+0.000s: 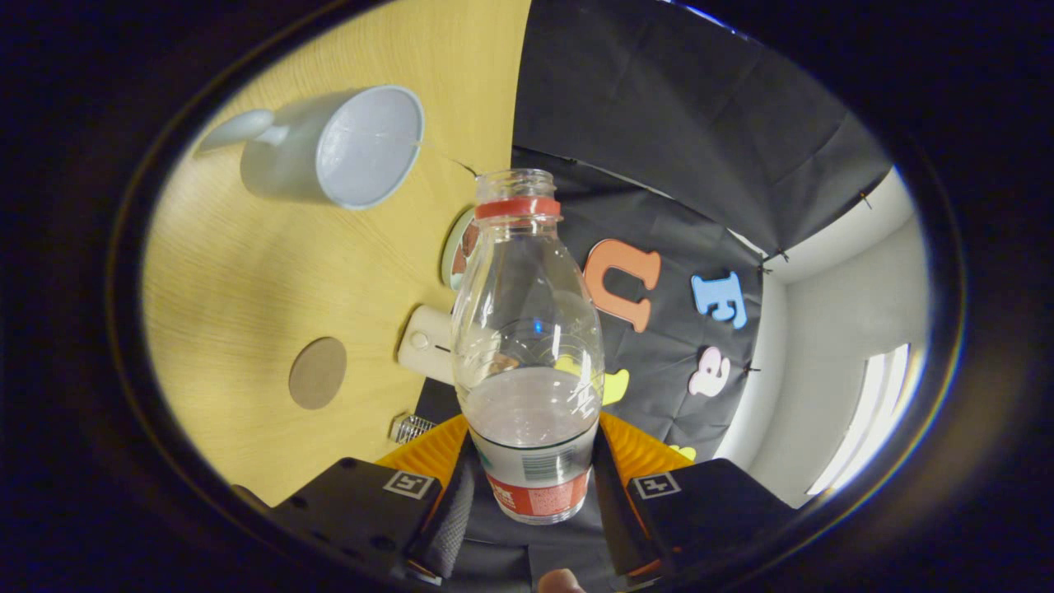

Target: Take the bottle from table, then pour the juice into the cup, finally place the bottle on the coaster

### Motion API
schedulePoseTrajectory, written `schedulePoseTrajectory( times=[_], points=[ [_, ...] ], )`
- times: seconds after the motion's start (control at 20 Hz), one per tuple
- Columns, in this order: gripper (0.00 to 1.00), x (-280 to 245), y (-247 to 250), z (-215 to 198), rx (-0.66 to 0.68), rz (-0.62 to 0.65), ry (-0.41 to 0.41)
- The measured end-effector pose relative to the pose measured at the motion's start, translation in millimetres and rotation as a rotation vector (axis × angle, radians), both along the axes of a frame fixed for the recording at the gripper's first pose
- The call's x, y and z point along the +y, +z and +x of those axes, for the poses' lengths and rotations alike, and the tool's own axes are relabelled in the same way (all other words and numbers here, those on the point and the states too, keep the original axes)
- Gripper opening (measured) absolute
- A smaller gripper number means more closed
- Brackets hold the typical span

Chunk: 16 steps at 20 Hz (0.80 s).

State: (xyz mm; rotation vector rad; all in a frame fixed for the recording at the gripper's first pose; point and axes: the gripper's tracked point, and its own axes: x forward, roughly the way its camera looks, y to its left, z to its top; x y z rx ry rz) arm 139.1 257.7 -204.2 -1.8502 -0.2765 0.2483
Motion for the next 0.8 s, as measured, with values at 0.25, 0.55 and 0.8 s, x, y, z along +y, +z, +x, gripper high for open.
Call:
schedulePoseTrajectory(
  times=[0.25,0.55,0.8],
  points=[
    [0.73,2.7,0.4,1.0,-0.006,-0.018,0.007],
    [0.73,4.2,1.7,1.6,-0.011,-0.042,0.011],
    [0.73,5.4,7.4,-0.2,-0.029,-0.068,0.018]
  ],
)
